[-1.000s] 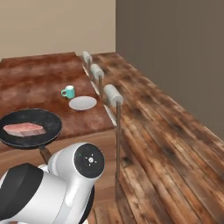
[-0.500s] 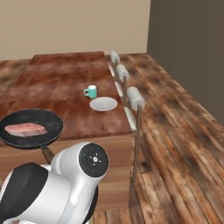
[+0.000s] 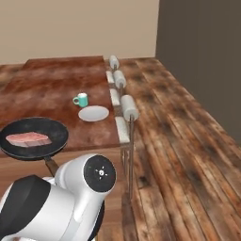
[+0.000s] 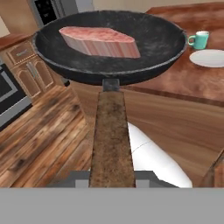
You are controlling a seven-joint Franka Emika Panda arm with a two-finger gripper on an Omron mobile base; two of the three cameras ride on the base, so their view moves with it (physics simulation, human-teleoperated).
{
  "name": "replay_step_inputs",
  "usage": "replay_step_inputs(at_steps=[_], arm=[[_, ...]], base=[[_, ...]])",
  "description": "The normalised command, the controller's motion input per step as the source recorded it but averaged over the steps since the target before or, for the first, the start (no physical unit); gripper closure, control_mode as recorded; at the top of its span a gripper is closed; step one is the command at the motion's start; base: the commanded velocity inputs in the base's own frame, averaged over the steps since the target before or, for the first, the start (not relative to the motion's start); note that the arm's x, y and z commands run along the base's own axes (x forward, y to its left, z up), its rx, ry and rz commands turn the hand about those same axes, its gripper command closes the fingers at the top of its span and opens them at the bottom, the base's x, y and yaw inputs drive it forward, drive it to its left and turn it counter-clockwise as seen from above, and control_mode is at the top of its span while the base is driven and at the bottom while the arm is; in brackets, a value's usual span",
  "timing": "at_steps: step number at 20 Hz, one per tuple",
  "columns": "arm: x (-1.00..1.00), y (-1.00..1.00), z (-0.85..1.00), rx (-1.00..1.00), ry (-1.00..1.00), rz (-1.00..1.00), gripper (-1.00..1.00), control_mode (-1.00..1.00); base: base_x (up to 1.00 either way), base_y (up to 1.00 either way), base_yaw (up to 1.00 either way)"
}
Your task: Pick up the pan with the steak in it and place it on the dining table. Then place the steak on the plate.
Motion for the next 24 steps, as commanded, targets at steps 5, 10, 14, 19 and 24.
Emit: replay_step_inputs(at_steps=[5,10,14,19,24], arm=[[0.00,0.00,0.00,0.00,0.00,0.00,1.00,1.00],[0.00,0.00,0.00,0.00,0.00,0.00,1.00,1.00],[0.00,0.00,0.00,0.00,0.00,0.00,1.00,1.00],[0.00,0.00,0.00,0.00,0.00,0.00,1.00,1.00],[0.00,0.00,0.00,0.00,0.00,0.00,1.00,1.00]], base=[[0.30,-0.73,0.12],[0.01,-0.08,0.06],[-0.13,-0.22,0.37],[-0.13,-0.04,0.19],[0.08,-0.10,0.02]])
